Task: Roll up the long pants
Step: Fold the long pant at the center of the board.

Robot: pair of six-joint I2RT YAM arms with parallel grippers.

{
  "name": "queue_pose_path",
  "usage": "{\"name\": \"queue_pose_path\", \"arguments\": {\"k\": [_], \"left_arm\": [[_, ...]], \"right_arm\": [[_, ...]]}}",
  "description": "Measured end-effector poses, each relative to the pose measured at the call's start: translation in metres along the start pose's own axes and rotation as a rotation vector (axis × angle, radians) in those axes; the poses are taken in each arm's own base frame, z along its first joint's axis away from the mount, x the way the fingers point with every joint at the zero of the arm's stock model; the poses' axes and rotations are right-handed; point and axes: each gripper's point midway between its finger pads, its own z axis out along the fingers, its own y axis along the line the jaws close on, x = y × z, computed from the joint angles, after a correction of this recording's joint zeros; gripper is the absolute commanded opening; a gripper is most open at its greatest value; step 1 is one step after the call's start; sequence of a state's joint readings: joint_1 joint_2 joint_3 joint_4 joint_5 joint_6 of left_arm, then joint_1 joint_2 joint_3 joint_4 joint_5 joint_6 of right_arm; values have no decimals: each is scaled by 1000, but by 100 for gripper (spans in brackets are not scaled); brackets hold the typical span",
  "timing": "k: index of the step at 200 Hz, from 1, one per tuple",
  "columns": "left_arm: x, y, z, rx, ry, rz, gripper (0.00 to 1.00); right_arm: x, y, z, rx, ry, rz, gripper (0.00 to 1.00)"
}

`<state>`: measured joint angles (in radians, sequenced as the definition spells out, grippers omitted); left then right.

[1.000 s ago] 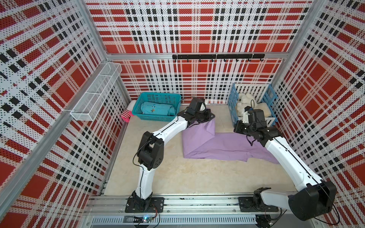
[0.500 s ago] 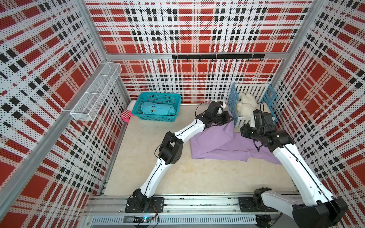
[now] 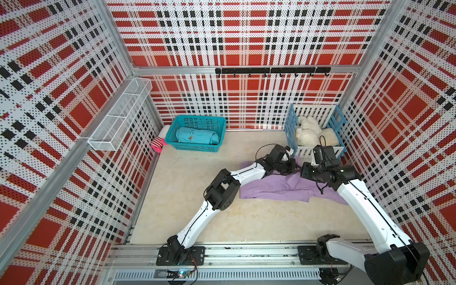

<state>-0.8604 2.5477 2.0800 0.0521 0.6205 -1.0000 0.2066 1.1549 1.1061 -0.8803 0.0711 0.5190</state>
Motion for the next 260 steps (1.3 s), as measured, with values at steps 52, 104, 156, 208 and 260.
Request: {"name": "queue_pose_path", "arguments": {"k": [52, 104, 156, 208, 260], "left_arm": [[1, 15, 7, 68, -6, -34, 47], [1, 46, -24, 13, -41, -76, 47], [-50, 13, -87, 36, -180, -17, 47], [-53, -23, -138, 56, -245, 59, 47], [-43, 19, -182, -39, -277, 46, 47]], "right_arm": [[10, -8, 4, 39, 37, 2, 44], [16, -11, 30, 76, 108, 3, 45], [0, -50, 71, 157, 159, 85, 46], [-25, -70, 132, 190, 267, 33, 43], [-23, -113, 157, 125, 327, 102, 42]]}}
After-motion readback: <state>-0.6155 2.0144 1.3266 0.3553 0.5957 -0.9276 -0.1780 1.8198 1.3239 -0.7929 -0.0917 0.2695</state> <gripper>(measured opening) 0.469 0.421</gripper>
